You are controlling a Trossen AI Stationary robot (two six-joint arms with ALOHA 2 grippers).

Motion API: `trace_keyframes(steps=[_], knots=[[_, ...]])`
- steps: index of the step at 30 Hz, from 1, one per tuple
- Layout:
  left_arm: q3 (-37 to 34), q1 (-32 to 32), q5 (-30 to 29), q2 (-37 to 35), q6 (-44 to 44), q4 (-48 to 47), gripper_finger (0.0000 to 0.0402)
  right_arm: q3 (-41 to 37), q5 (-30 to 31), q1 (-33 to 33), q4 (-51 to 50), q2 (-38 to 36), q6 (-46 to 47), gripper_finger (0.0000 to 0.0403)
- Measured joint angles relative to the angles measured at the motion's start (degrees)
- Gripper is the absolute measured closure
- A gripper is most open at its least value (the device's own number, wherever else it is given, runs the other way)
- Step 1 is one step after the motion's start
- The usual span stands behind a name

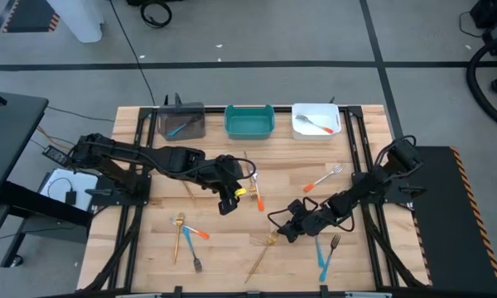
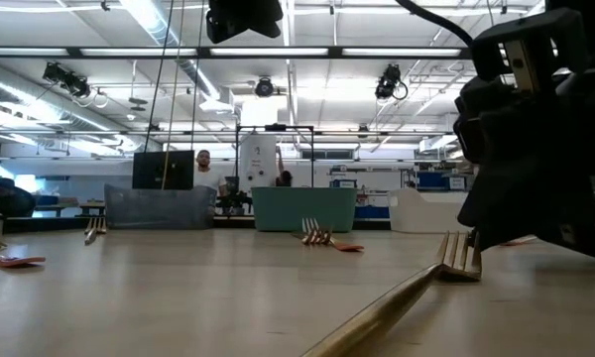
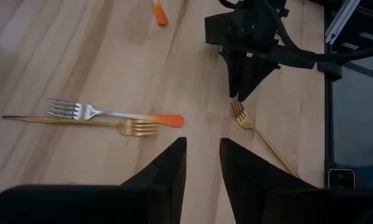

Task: Sort silverware by color (type)
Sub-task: Put the gold fork into the green bin

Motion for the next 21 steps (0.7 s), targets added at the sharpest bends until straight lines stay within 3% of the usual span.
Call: trace_keyframes(steps=[21], knots=[[0.0,0.07,-0.35,-0.02,0.23,0.0,0.0297,1.71,-1.36,-1.66,-2.2,-0.04,-2.07,0.0312]])
